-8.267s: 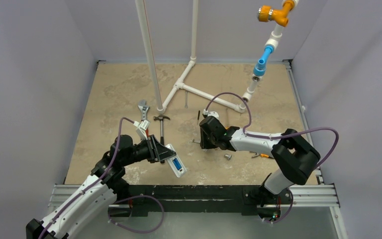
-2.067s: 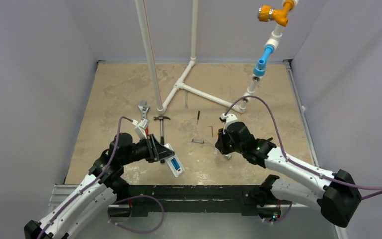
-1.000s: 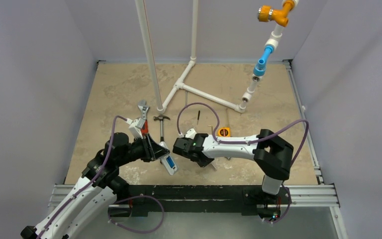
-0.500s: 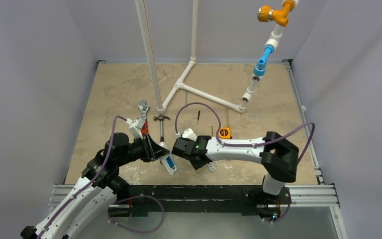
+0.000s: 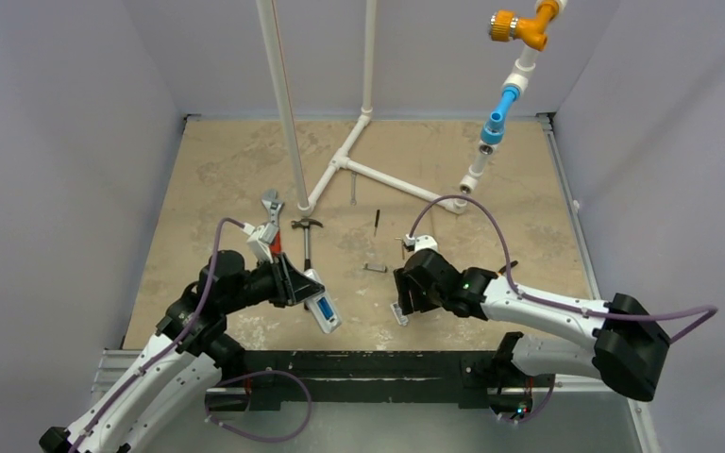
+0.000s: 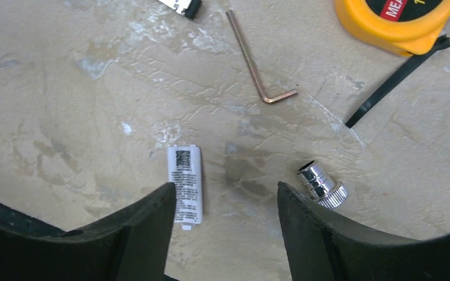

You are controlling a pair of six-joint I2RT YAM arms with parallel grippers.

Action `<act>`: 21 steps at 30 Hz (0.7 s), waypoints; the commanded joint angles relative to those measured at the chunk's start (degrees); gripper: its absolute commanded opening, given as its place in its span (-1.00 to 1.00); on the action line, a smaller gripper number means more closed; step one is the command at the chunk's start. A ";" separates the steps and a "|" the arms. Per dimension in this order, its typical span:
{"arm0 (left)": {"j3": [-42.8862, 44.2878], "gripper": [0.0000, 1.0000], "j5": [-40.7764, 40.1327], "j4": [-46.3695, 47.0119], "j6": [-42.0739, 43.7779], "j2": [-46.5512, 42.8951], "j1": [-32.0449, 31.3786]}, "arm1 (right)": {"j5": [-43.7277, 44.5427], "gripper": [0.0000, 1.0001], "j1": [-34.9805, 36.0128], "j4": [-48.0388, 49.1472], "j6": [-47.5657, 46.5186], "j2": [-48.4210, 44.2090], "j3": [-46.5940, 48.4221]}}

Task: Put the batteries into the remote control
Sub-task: Turn over the battery cover at the center of the board, then pick up the battery cover at the center of the board.

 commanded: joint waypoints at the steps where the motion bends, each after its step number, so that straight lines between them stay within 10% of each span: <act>1: 1.47 -1.00 2.62 4.59 1.66 1.00 0.43 | -3.30 0.28 0.24 8.20 -0.30 -4.50 -2.10; 21: 2.23 -1.00 3.05 5.47 1.48 2.72 0.38 | 15.80 0.11 16.13 4.40 11.34 1.01 -2.15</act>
